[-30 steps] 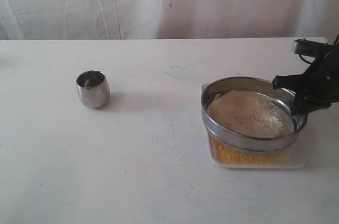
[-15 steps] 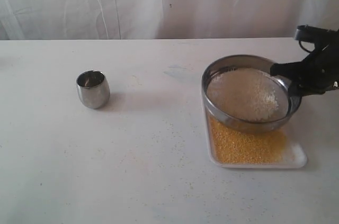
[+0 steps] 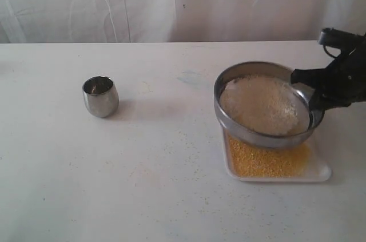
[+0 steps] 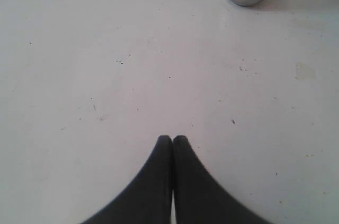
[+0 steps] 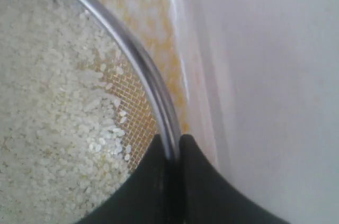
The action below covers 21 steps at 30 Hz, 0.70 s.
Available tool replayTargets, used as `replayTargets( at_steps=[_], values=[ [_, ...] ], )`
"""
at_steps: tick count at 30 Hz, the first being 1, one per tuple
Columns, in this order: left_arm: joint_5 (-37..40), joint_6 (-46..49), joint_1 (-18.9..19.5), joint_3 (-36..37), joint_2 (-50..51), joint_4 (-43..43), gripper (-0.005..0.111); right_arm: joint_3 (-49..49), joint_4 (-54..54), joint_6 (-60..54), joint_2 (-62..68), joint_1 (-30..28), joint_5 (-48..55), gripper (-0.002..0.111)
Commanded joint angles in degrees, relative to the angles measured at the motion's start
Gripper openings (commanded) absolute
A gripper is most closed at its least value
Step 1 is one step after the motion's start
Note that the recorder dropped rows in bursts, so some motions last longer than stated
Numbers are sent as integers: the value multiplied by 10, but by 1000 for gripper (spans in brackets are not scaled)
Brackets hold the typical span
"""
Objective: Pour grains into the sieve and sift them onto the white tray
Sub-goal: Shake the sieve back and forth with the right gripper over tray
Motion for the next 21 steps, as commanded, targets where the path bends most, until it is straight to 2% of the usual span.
replayTargets(
  at_steps=[1,3,4,7,9,11,14,15,19,21],
  values=[
    [18,-1,-4,3,-3,-4,0,5,2,-43,-8,7,-67,0],
    [18,-1,-4,3,-3,-4,0,1,2,-21,-8,1,-137,0],
    [18,-1,-4,3,-3,-4,0,-3,2,-4,-8,-1,-121,0],
    [18,-1,-4,3,-3,-4,0,-7,2,3,-15,-1,21,0],
    [18,-1,-4,3,-3,-4,0,5,2,-11,-18,1,72,0],
    [18,-1,-4,3,-3,-4,0,6,2,-35,-18,2,34,0],
    [18,-1,-4,3,-3,-4,0,4,3,-29,-15,1,-94,0],
    [18,-1,-4,3,-3,-4,0,1,3,-15,-14,-1,-100,0],
    [18,-1,-4,3,-3,-4,0,-1,2,-10,-16,-1,68,0],
    [18,-1,-4,3,-3,-4,0,10,2,-39,-16,1,87,0]
  ],
)
